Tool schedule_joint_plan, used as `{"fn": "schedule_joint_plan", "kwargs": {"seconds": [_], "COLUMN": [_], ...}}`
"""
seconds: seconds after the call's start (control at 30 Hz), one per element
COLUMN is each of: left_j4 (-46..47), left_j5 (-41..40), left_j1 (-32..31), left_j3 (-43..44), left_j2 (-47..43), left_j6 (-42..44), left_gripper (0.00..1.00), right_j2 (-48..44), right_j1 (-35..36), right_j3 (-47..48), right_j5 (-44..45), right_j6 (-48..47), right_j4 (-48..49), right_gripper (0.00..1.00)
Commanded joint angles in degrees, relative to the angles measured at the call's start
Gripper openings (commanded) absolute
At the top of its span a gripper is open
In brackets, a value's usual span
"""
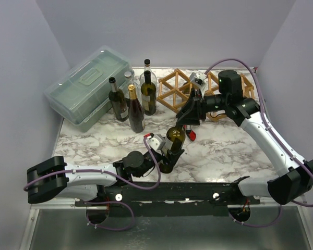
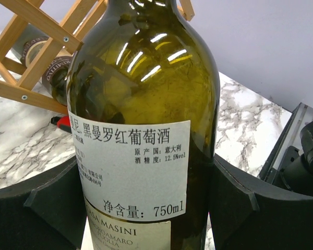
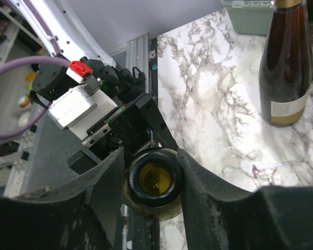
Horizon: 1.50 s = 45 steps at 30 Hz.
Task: Take the wine bottle off the wine rack
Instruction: Place the wine bottle at the center of the board.
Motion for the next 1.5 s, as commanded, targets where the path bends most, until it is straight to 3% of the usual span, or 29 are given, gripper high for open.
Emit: {"fn": "schedule_joint_plan", "kwargs": {"seconds": [0.0,0.2,0.3,0.47,0.53,0.6,0.93,1.27,1.47], "left_j4": [8.72,9.14,9.08,9.11,9.11,9.09,4.67,-33.55,-42.72], "left_j5": [-1.44,-1.27,0.25,5.97,8.06,9.80,13.68,11.78,8.61], "left_j1": [0.18,0.25,0.59,2.42,3.48,4.54,8.13,14.03,14.50], "left_j3": [0.61,0.49,0.22,-2.17,-3.55,-4.98,-10.55,-6.39,-6.07], "left_j2": [-0.87,-0.41,-0.45,-2.04,-3.02,-4.16,-13.00,-34.51,-42.59], "left_j6": [-0.87,-0.96,-1.33,-5.88,-8.23,-10.31,-11.25,-11.73,-12.02], "left_gripper": [0.00,0.00,0.00,0.71,0.86,0.92,0.99,0.99,0.99], "right_j2": [0.78,2.25,2.31,2.65,3.70,4.84,7.38,11.77,15.20], "right_j1": [0.54,1.74,2.71,3.83,3.96,4.27,6.33,8.99,10.40], "right_j3": [0.95,2.75,5.14,6.68,7.11,7.35,8.48,11.55,14.98], "right_j5": [-1.93,-2.10,1.29,7.41,7.45,7.08,10.17,18.36,24.33], "right_j6": [2.76,-1.00,-5.76,-12.12,-12.99,-13.27,-15.70,-16.08,-15.48], "right_j4": [1.84,-0.87,-3.68,-3.63,-3.05,-2.39,-0.01,3.55,6.53], "right_gripper": [0.43,0.03,0.00,0.00,0.00,0.00,0.00,0.00,0.00]}}
